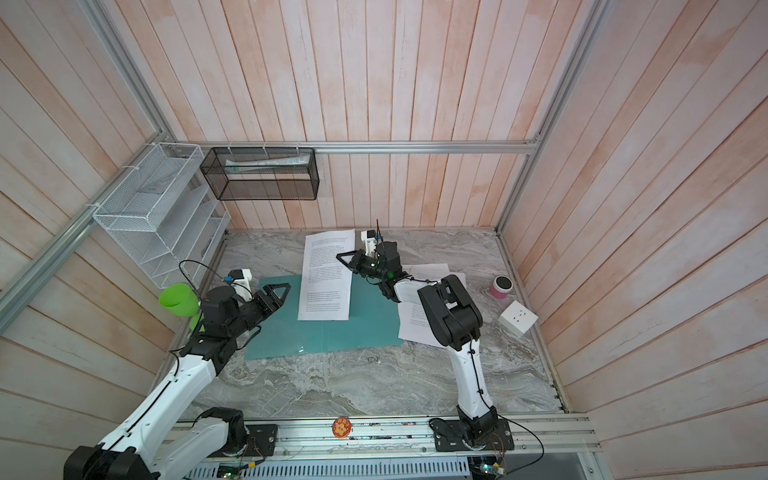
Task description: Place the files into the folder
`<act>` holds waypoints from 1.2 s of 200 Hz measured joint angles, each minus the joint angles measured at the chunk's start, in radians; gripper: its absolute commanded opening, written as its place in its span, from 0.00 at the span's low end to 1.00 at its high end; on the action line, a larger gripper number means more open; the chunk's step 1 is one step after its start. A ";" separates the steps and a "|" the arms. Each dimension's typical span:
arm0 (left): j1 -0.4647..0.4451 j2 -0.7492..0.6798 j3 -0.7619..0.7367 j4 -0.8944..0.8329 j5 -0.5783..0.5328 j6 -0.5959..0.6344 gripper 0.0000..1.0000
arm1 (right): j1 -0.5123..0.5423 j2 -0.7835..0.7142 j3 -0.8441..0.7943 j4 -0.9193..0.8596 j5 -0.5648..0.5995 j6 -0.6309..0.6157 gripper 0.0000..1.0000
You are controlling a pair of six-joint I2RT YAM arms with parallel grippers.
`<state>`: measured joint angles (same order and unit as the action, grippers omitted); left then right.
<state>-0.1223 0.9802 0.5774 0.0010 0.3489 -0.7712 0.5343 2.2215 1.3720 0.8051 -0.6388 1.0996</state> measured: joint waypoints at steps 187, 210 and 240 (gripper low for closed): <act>0.001 0.070 -0.071 0.092 0.024 0.000 0.73 | 0.076 0.124 0.103 -0.111 0.032 -0.134 0.00; 0.001 0.074 -0.074 0.095 0.024 -0.001 0.73 | 0.089 0.124 0.103 -0.098 0.066 -0.111 0.00; 0.001 0.073 -0.087 0.104 0.024 -0.002 0.73 | 0.099 0.125 0.103 -0.090 0.107 -0.078 0.00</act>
<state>-0.1215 1.0534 0.4904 0.1047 0.3729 -0.7727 0.6334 2.3463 1.4750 0.7147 -0.5320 1.0218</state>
